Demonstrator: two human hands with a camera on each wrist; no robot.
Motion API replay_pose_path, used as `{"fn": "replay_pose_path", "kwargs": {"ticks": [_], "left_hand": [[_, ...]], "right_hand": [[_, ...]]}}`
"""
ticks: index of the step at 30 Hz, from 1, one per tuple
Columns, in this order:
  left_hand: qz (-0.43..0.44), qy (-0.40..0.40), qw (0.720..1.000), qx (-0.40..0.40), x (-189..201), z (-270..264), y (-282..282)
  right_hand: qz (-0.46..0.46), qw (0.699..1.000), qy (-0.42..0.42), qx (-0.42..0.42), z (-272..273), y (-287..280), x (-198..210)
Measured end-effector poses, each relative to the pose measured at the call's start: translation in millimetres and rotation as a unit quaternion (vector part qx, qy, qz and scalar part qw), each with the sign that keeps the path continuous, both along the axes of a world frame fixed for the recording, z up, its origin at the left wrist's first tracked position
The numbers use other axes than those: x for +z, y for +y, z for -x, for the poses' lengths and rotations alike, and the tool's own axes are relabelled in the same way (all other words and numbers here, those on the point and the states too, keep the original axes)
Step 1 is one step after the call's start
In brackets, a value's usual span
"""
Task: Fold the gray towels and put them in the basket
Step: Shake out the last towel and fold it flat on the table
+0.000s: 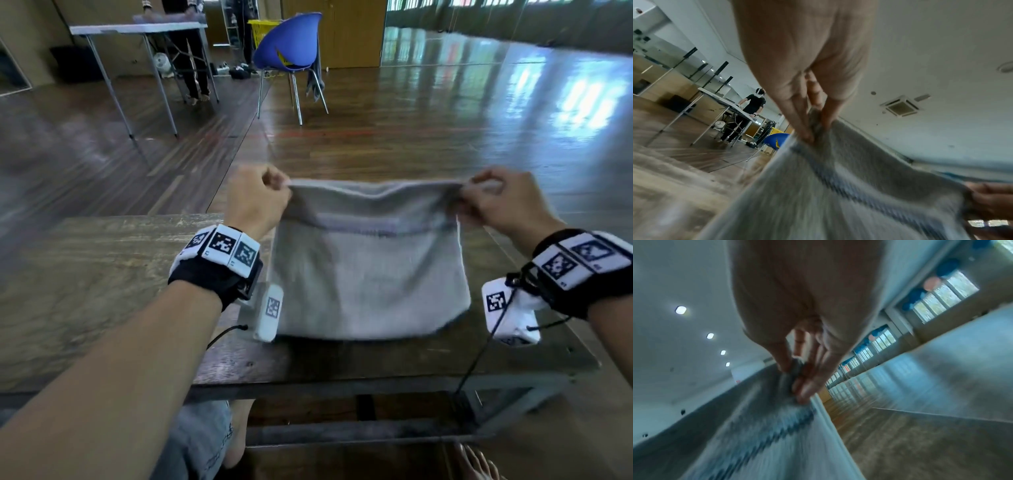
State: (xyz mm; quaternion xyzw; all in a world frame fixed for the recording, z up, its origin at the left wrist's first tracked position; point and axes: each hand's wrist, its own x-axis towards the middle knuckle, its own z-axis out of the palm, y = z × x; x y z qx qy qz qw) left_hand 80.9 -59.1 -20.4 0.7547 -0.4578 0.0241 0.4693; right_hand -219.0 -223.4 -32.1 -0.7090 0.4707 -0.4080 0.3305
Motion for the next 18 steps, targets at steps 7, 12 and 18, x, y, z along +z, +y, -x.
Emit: {"fn": "replay_pose_path", "kwargs": {"ticks": [7,12,18], "left_hand": [[0.282,0.001,0.951,-0.13,33,8,30],[-0.004,-0.039,0.993,-0.113,-3,-2,45],[-0.314,-0.016,0.916,-0.248,-33,-10,54]], "right_hand": [[0.199,0.953,-0.223,0.053,17,39,53],[0.156,0.985,0.067,0.038,50,47,5],[0.005,0.929,0.286,0.233,78,54,-43]]}}
